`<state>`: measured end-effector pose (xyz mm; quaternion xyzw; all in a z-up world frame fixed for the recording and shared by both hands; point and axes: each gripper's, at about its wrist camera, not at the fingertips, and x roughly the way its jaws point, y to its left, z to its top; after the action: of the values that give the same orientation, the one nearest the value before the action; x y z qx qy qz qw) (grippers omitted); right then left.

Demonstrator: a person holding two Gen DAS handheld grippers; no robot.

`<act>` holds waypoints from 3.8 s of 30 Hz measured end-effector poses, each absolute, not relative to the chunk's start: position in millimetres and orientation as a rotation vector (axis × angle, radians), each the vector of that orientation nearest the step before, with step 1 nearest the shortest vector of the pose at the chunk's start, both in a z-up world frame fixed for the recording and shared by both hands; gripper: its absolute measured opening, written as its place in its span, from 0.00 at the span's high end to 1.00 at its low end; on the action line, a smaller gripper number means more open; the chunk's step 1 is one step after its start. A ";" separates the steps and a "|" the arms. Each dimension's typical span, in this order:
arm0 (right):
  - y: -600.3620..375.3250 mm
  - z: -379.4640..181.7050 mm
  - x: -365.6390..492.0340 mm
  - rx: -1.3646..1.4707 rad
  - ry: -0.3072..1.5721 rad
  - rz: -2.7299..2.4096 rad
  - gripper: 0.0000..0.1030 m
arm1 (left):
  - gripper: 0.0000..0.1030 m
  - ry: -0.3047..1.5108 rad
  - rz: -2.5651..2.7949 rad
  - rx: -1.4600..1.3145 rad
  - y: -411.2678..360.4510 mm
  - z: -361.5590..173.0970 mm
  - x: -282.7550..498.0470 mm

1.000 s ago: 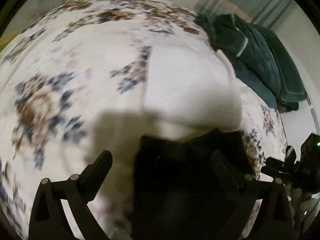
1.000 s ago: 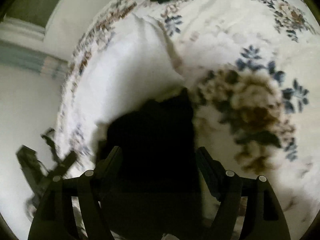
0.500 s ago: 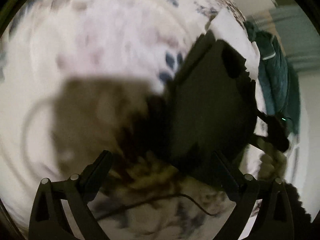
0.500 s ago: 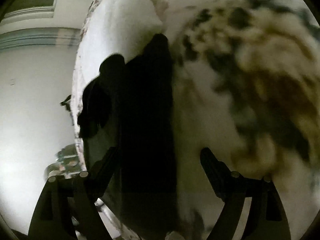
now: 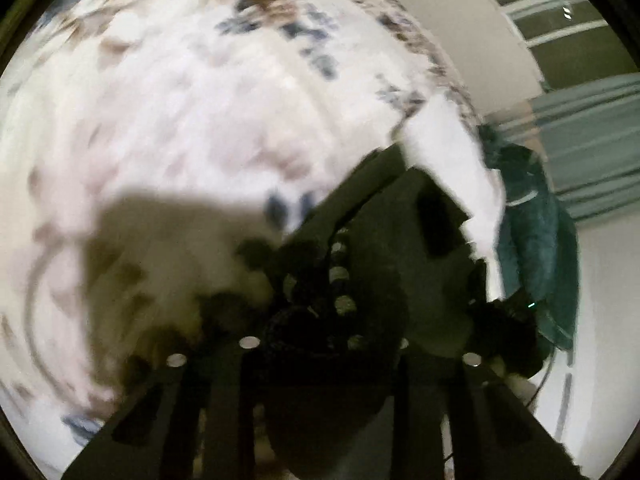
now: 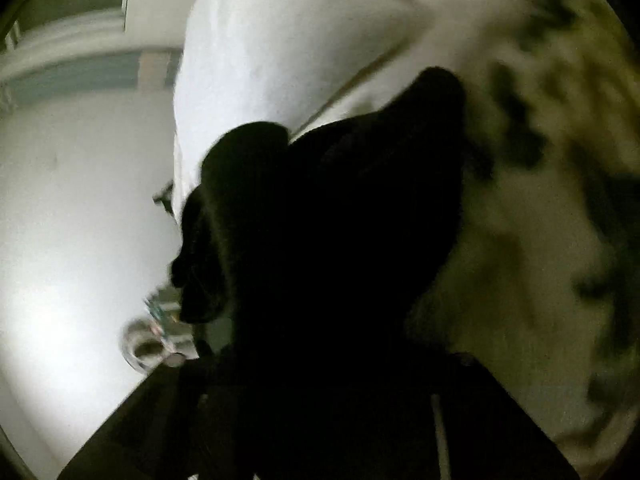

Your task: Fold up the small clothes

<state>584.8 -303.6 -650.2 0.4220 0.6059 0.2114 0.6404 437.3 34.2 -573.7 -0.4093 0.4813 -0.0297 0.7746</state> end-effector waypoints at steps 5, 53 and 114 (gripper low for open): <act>-324.2 -620.2 509.6 1.192 1.326 0.364 0.82 | 0.79 1.086 -0.211 -0.775 41.9 -530.2 483.5; -348.6 -579.3 469.6 0.585 1.360 0.149 0.96 | 0.00 1.493 0.173 -0.276 66.8 -631.8 335.3; -391.5 -652.7 361.6 0.983 1.539 0.303 0.34 | 0.32 1.362 -0.228 -0.562 56.0 -597.0 435.2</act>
<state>361.6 -391.5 -652.7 0.4243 0.6641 0.1309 0.6016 435.2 56.0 -597.0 -0.2559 0.6195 -0.1038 0.7348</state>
